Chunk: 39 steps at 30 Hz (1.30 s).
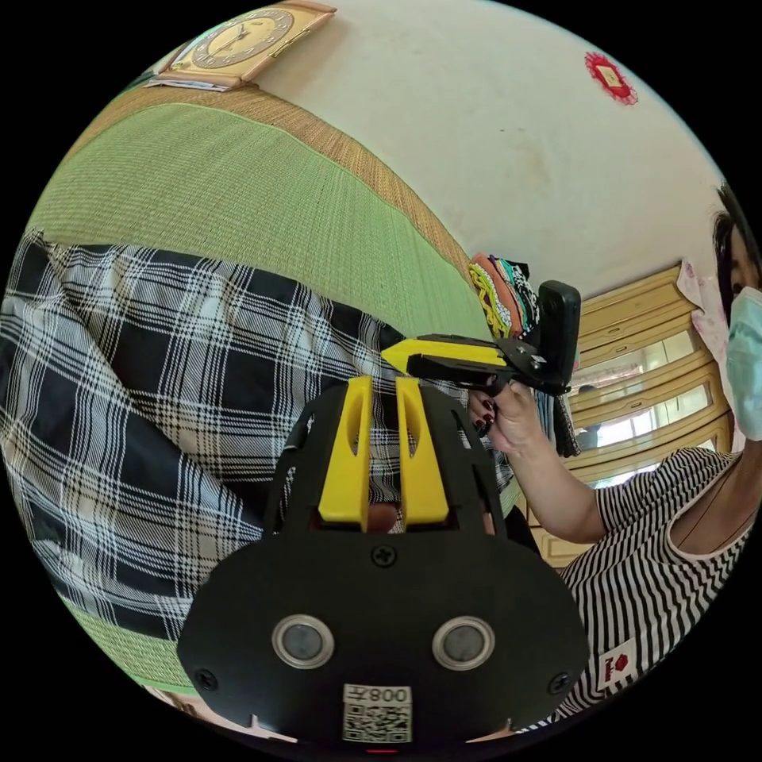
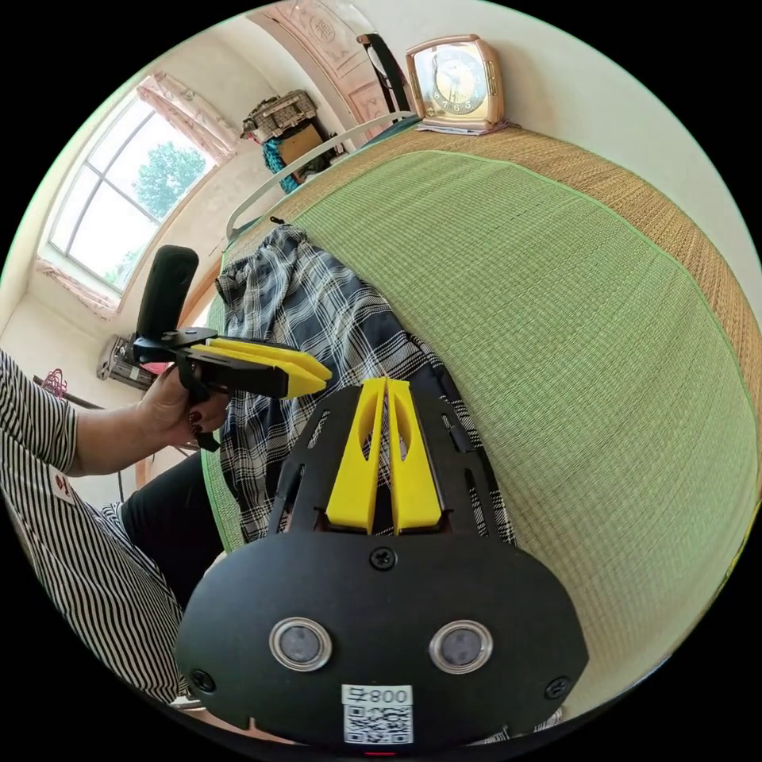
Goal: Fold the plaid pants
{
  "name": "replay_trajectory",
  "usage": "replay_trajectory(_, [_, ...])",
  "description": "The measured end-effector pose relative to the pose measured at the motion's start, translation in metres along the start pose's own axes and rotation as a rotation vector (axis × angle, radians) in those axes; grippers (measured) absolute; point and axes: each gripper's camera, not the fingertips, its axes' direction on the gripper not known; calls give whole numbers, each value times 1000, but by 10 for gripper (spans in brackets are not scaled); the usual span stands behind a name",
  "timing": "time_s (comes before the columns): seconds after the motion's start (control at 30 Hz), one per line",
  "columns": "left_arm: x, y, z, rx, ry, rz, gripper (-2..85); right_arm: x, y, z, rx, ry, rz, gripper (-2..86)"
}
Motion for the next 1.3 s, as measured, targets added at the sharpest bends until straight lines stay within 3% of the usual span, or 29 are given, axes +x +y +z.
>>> replay_trajectory(0.1, [1,-7,-15,23,-4,1,70,-5,-6,16,-31,6,-17,5])
replay_trajectory(0.4, [27,-37,-23,-132,-376,221,40,-9,-28,33,10,51,-42,6])
replay_trajectory(0.67, [38,5,-92,103,-292,278,12,3,-44,30,48,-48,-7,49])
replay_trajectory(0.83, [31,25,-117,145,-250,225,9,-2,-47,16,81,-179,-32,60])
replay_trajectory(1.0, [26,30,-133,155,-218,204,6,1,-69,7,139,-75,-35,55])
replay_trajectory(1.3, [14,45,-166,172,-186,136,5,-11,-125,49,1,-27,-202,73])
